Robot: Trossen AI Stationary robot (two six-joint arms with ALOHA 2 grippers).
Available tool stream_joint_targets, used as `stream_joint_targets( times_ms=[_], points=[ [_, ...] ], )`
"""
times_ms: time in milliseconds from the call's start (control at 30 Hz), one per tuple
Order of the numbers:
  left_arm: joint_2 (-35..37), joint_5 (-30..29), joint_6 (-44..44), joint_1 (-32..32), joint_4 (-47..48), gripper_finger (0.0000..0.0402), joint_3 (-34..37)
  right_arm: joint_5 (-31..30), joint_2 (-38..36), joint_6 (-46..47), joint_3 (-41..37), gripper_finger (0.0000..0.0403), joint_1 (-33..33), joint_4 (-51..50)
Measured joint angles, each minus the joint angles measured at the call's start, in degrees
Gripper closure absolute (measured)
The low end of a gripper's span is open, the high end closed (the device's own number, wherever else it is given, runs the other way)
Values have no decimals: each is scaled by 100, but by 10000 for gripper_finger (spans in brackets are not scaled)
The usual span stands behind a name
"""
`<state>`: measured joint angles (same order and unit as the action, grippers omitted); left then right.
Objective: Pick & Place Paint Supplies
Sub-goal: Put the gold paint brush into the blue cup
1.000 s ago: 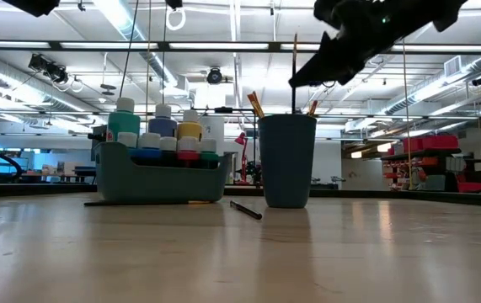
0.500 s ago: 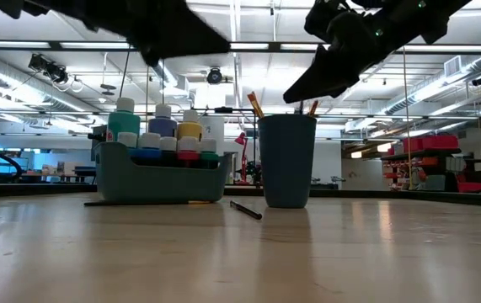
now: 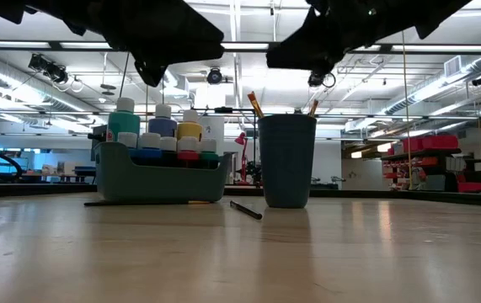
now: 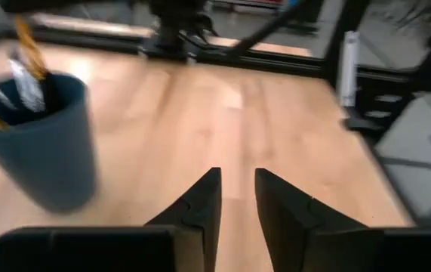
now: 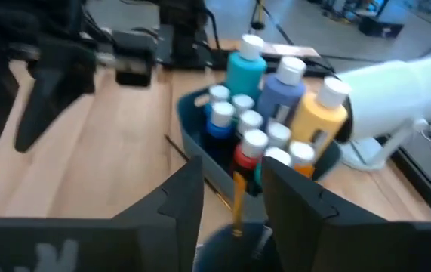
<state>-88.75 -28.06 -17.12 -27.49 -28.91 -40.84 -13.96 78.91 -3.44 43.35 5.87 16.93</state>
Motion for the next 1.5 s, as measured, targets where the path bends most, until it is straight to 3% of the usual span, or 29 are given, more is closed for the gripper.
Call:
stream_joint_targets(
  times_ms=[233, 467, 600, 767, 1133, 1267, 1500],
  points=[
    [-50, 872, -826, -157, 374, 294, -341, 20, 0, -76, -1, 259, 243, 250],
    [-117, 1025, -767, -345, 2877, 294, -2032, 108, 0, -168, 0, 259, 277, 407],
    [-584, 1041, -1121, -457, 4252, 294, -2932, 145, 0, -164, 0, 259, 276, 363],
    [-1335, 1674, -1765, -520, 5461, 294, -3736, 147, 0, -160, 3, 259, 275, 287],
    [-2237, 2711, -3805, -864, 6128, 294, -3861, 149, 0, -160, 3, 259, 275, 135],
    [-2494, 2774, -4263, -1055, 6205, 294, -3864, 154, 0, -160, 3, 259, 275, 98],
    [-2653, 2263, -4713, -1299, 6757, 294, -3855, 603, 0, -157, 3, 259, 275, 31]
  ],
)
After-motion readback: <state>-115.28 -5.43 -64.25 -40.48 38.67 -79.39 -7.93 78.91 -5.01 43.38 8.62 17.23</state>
